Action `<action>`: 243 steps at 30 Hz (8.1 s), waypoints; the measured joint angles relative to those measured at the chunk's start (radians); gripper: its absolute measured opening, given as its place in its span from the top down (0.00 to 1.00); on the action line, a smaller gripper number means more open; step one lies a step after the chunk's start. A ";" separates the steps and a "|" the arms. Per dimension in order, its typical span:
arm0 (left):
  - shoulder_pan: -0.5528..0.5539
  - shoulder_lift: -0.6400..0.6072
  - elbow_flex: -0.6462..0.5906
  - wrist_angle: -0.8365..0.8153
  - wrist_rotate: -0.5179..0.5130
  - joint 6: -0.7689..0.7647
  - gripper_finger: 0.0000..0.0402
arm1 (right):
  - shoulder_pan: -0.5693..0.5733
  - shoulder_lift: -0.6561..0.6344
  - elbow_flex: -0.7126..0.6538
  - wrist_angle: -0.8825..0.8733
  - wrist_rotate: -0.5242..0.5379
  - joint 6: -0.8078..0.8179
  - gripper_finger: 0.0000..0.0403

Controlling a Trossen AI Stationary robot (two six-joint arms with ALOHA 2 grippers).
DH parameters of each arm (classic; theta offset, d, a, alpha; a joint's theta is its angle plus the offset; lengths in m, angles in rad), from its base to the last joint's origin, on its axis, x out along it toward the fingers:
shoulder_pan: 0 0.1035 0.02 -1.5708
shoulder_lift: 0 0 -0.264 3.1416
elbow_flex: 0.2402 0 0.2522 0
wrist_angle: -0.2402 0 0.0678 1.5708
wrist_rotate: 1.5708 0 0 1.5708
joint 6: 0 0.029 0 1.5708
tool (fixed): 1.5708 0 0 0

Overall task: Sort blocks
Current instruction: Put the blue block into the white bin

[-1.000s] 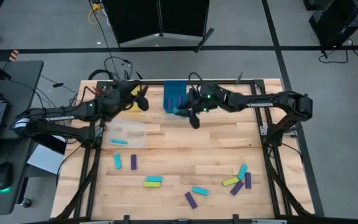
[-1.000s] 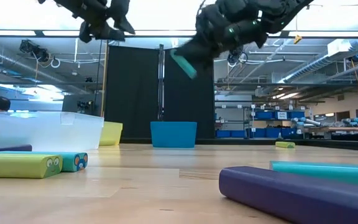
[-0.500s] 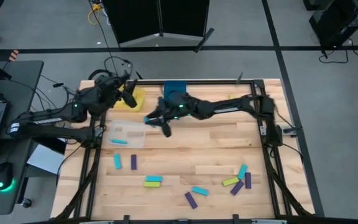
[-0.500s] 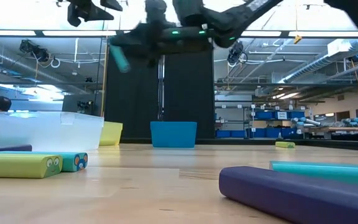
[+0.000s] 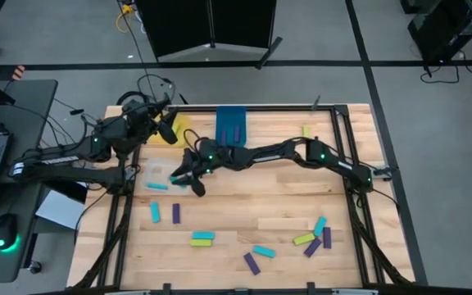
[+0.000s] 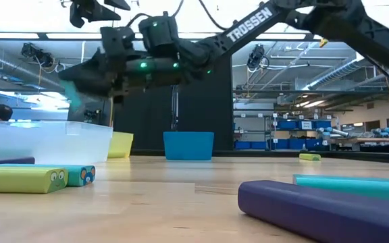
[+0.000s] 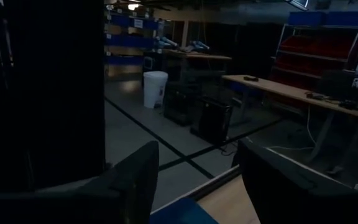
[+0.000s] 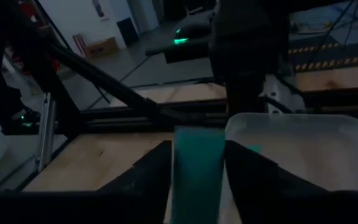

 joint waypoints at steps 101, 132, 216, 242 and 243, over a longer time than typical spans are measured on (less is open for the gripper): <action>-0.491 1.550 1.048 -0.433 0.840 0.299 0.30 | -0.072 -1.911 -1.617 0.078 0.726 -0.200 0.45; -0.569 1.643 1.048 -0.310 0.659 0.138 0.22 | 0.077 -1.908 -1.616 0.076 0.762 -0.207 0.45; -0.302 1.081 0.644 -0.270 0.419 0.364 0.72 | 0.122 -2.041 -1.618 0.152 0.966 -0.392 0.45; -0.245 0.548 0.106 -1.090 0.300 -0.284 0.72 | 0.024 -2.034 -1.616 0.146 1.032 -0.391 0.45; -0.245 0.538 0.088 -1.079 0.297 -0.302 0.72 | 0.022 -2.032 -1.616 0.146 1.032 -0.391 0.45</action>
